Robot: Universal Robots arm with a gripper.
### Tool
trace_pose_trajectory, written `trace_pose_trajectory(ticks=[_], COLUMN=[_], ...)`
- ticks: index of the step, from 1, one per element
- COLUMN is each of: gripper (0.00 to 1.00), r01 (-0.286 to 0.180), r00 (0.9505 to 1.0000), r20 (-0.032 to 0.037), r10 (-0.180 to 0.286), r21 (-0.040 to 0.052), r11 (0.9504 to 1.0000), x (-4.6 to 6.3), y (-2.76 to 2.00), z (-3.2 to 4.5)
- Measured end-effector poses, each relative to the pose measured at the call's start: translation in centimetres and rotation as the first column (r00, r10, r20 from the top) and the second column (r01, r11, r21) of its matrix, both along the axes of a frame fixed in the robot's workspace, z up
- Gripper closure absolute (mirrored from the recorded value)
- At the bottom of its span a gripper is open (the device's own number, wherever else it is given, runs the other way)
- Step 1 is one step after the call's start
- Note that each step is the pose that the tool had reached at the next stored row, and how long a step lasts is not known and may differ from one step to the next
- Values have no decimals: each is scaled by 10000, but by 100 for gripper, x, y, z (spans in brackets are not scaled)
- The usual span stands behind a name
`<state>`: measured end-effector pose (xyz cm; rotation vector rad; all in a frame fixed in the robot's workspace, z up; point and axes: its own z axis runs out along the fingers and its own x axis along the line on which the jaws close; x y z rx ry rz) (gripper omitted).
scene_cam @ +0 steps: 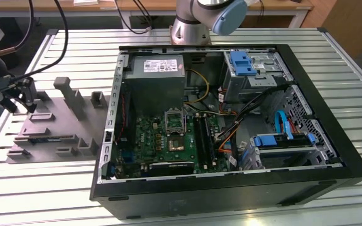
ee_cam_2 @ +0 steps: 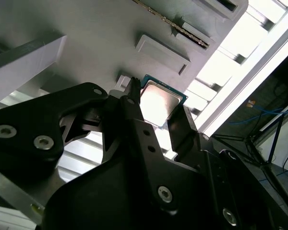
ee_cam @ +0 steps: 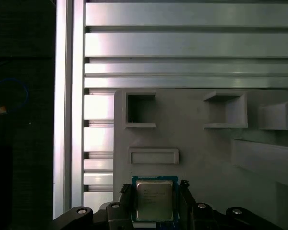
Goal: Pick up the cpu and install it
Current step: 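Pick up the cpu and move it towards the insertion slot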
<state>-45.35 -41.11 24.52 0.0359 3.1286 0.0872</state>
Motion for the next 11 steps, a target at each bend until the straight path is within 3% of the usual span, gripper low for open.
trace_pose_trajectory(ticks=[11], gripper=[53], r01=[0], r00=[10000], r20=[-1], r10=[0], r21=[-1], r11=[10000], x=[0], y=[0], z=[28])
